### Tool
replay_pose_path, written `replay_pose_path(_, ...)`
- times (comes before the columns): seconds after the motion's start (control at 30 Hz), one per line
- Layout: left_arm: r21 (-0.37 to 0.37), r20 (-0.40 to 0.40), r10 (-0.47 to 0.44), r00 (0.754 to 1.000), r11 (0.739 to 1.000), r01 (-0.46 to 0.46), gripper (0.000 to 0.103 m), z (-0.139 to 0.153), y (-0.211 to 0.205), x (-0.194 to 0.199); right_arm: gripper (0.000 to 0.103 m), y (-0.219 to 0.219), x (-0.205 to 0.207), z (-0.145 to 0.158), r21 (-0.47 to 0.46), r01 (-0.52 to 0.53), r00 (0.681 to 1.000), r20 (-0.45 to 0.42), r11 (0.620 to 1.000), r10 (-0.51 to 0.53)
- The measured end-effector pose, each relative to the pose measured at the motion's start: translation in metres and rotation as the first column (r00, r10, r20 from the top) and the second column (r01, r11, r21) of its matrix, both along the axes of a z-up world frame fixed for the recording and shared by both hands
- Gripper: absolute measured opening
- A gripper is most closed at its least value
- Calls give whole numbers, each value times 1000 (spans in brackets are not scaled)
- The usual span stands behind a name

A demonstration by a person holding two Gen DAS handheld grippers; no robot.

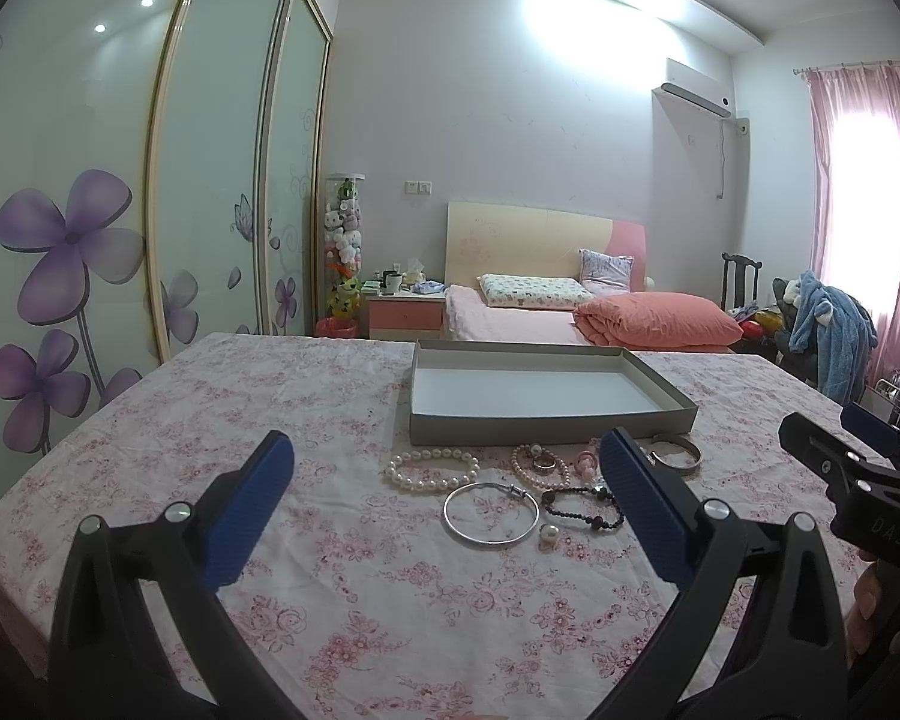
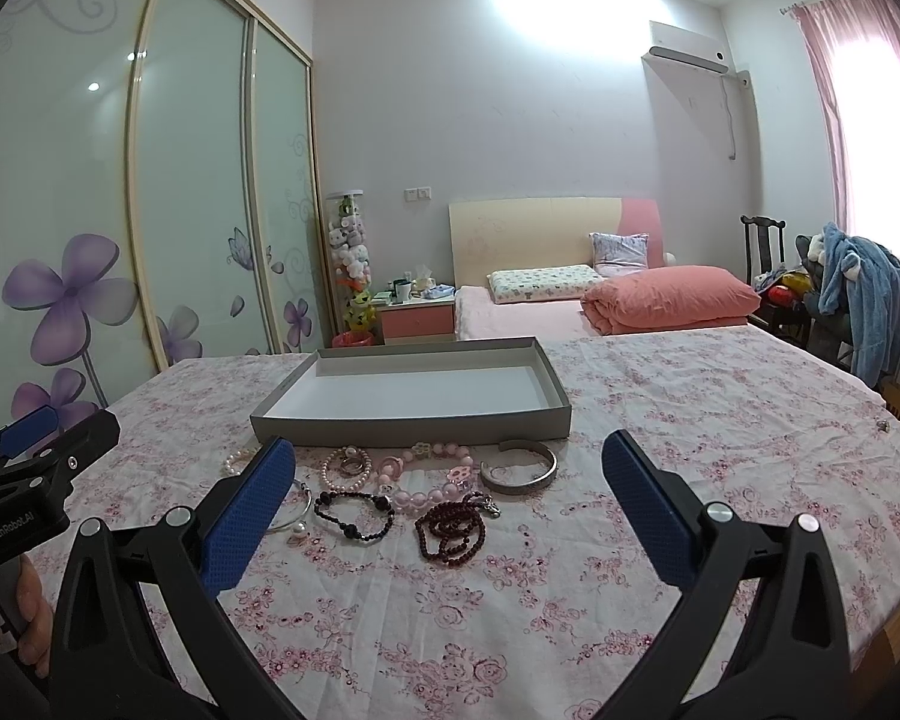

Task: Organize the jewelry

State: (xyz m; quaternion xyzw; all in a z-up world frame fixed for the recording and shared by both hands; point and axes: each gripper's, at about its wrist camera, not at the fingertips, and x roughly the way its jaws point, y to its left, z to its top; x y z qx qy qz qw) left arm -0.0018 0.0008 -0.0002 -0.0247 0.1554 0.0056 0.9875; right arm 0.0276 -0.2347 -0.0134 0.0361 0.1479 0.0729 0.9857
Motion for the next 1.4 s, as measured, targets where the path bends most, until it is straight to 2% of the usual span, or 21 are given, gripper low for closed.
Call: replay_pose_path(1.4, 0, -7, 0, 1000, 1000, 0, 99, 1, 0, 0, 101, -2, 1, 1, 2, -1, 1000, -7, 1000, 1)
